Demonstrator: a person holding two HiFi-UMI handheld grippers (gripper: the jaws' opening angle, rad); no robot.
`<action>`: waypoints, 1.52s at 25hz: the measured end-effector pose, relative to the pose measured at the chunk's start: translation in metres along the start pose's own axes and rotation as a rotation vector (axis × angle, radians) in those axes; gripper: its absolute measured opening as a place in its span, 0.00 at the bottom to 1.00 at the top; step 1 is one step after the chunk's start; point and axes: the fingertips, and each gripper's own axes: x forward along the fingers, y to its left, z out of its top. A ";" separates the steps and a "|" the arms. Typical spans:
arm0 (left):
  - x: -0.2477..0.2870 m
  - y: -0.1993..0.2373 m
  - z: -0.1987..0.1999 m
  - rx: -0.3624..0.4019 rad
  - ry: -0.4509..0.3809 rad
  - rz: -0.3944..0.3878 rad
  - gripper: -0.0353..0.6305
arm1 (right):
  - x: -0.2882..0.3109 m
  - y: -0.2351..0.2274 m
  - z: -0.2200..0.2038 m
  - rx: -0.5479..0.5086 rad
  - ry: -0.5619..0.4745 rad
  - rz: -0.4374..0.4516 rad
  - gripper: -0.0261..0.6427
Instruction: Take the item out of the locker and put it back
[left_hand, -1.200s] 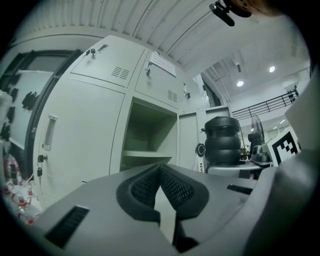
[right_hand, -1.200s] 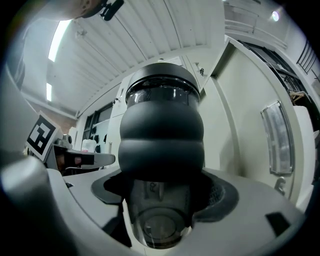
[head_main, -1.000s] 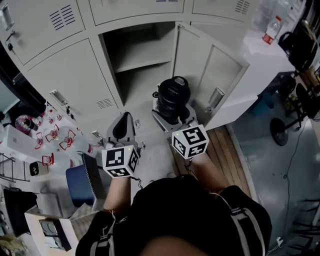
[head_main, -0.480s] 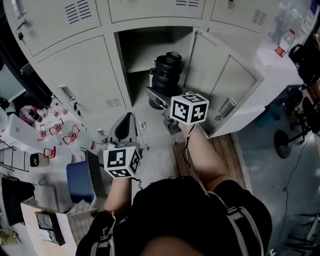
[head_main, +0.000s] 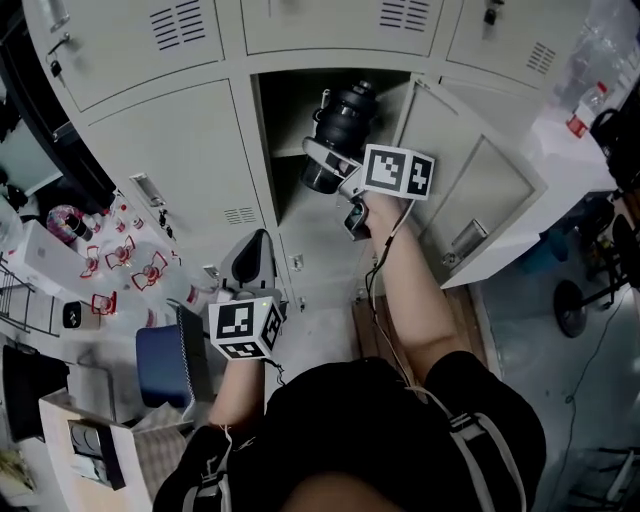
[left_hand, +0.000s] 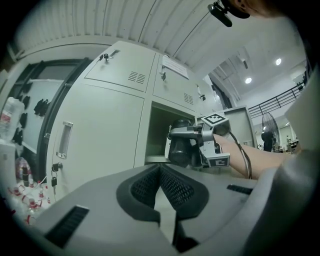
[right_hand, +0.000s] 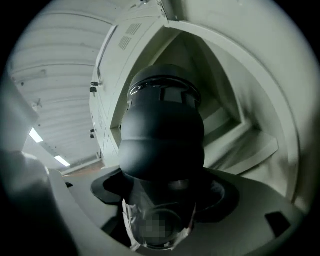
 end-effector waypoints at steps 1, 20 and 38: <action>0.002 0.002 0.000 -0.001 -0.001 0.003 0.07 | 0.004 -0.001 0.004 0.011 0.001 0.007 0.64; 0.013 0.037 0.004 0.014 -0.005 0.043 0.07 | 0.063 -0.034 0.069 -0.210 -0.062 -0.206 0.64; 0.016 0.046 -0.002 0.013 0.014 0.052 0.07 | 0.081 -0.058 0.060 -0.584 -0.114 -0.393 0.64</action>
